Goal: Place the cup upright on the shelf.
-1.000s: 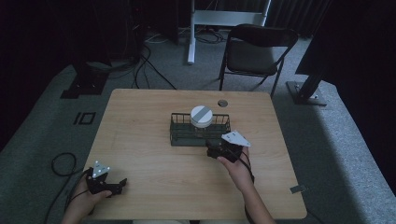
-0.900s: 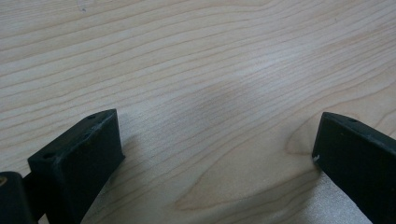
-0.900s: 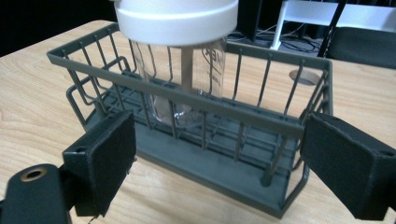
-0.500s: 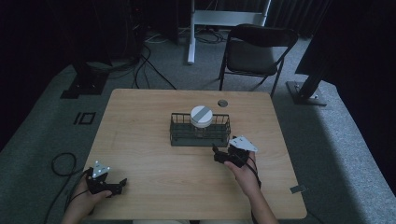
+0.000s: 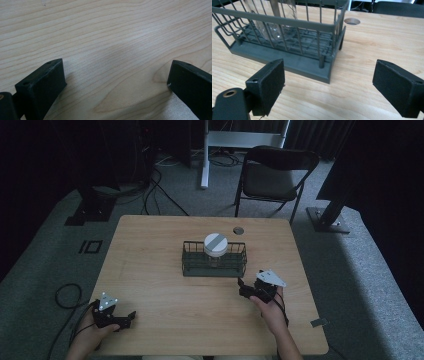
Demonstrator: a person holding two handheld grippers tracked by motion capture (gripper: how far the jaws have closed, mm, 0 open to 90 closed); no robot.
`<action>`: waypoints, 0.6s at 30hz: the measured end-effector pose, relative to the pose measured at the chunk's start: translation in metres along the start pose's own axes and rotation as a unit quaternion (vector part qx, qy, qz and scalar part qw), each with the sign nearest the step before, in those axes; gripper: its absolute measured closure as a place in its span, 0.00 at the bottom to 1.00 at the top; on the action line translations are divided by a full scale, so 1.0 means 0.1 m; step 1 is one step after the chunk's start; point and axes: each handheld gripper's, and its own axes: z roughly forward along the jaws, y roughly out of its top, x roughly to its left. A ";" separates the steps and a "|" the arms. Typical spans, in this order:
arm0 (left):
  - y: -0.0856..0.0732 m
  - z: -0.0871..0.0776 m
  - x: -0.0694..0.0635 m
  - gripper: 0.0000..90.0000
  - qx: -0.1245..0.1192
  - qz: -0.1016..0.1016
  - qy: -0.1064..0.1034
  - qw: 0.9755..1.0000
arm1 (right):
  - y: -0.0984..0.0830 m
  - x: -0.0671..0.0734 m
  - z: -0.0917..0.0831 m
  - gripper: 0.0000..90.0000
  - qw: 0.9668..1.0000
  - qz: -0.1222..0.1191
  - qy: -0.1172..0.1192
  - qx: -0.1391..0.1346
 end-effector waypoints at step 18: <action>0.00 0.00 0.00 0.02 0.000 0.000 0.000 1.000 | -0.15 -0.30 -0.08 0.12 0.999 0.019 -0.020 0.019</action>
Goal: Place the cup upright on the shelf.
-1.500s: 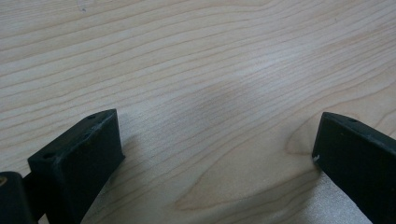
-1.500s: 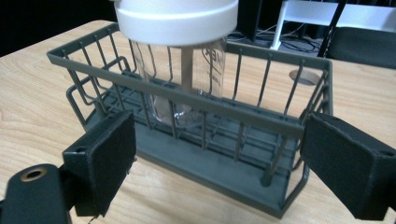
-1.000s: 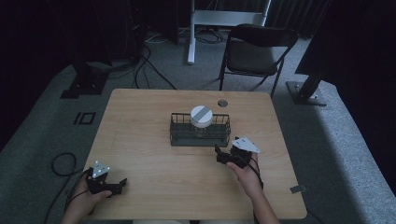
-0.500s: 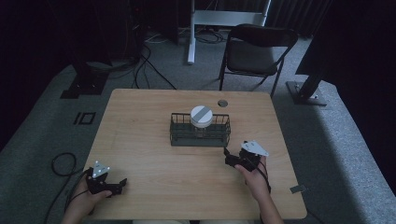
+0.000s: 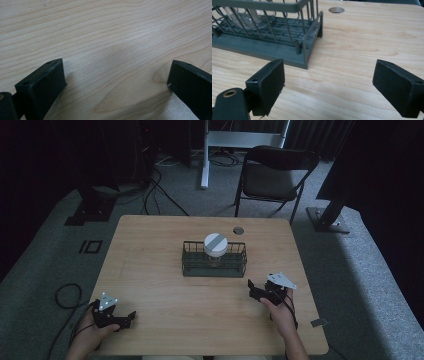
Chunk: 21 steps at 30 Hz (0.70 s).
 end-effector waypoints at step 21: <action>0.00 0.00 0.00 0.02 0.000 0.000 0.000 1.000 | -0.22 -0.35 -0.15 0.12 0.999 0.013 0.002 0.040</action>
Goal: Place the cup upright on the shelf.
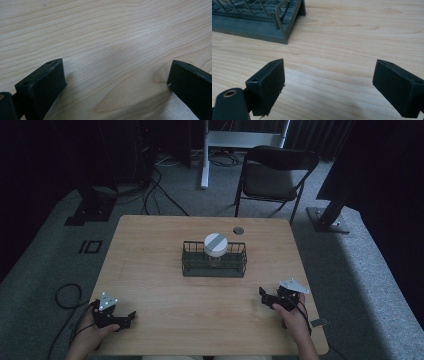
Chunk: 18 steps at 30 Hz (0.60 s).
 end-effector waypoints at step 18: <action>0.00 0.00 0.00 0.02 0.001 0.000 0.000 1.000 | -0.15 -0.11 -0.01 0.12 0.999 -0.024 0.014 0.046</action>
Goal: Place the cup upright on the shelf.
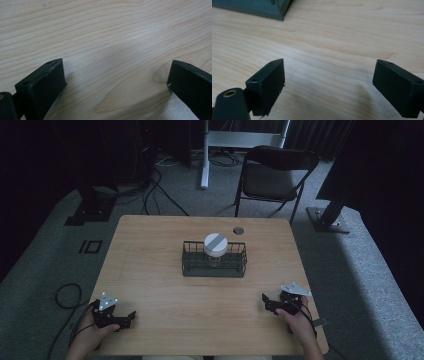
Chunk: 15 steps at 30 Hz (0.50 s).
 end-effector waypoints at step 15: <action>0.00 0.00 0.00 0.02 0.000 0.000 0.000 1.000 | -0.02 -0.02 0.02 0.12 0.998 -0.027 0.022 0.044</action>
